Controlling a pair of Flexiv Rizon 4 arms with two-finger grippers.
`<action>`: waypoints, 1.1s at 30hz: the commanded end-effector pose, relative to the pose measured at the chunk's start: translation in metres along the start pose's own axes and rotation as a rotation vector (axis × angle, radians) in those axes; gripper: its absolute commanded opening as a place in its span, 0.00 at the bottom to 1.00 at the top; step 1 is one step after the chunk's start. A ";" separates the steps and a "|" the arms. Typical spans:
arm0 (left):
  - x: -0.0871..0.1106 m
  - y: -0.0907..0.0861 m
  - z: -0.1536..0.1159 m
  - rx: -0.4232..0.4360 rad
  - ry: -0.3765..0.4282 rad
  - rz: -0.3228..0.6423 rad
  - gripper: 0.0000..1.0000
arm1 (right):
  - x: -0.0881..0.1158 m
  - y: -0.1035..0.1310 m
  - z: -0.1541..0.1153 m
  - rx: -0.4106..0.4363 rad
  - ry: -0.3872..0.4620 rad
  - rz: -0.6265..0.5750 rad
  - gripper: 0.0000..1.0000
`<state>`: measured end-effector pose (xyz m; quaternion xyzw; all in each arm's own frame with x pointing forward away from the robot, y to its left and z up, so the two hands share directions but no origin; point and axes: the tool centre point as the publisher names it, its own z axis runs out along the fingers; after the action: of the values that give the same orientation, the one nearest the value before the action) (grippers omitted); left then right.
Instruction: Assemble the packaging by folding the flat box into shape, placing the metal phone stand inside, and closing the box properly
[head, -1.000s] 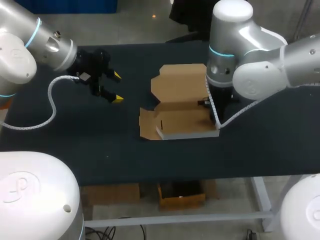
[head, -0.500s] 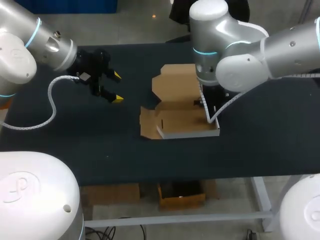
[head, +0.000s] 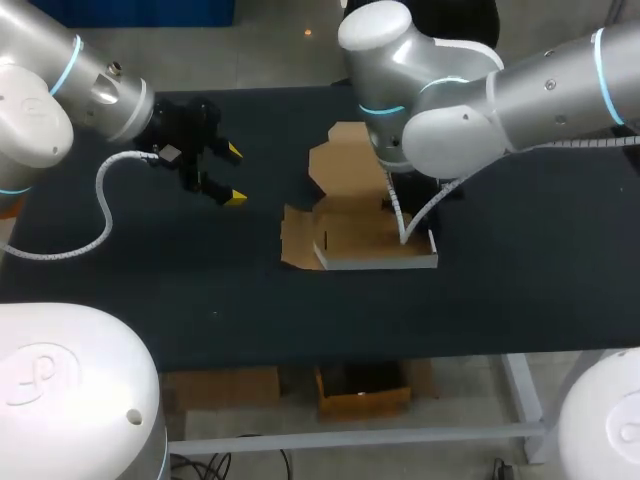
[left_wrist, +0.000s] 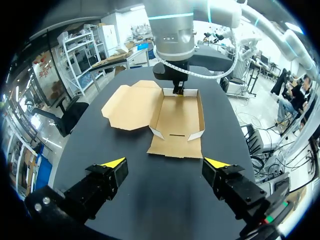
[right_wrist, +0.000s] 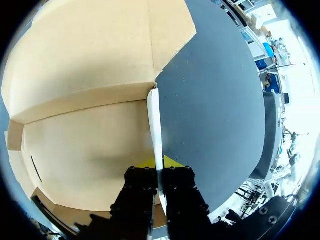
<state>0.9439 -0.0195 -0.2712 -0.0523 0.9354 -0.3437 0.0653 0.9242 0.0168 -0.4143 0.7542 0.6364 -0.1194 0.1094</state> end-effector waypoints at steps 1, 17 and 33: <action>-0.001 -0.001 0.000 -0.003 0.002 0.000 1.00 | 0.002 -0.004 -0.001 -0.019 0.051 -0.041 0.00; -0.001 -0.001 0.000 -0.003 0.002 0.000 1.00 | 0.006 -0.010 0.000 -0.050 0.320 -0.168 0.00; -0.001 -0.001 0.000 -0.003 0.002 0.000 1.00 | 0.013 -0.011 -0.002 -0.034 0.368 -0.208 0.00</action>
<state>0.9439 -0.0195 -0.2711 -0.0523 0.9354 -0.3436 0.0652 0.9151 0.0306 -0.4186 0.6918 0.7217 0.0242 -0.0073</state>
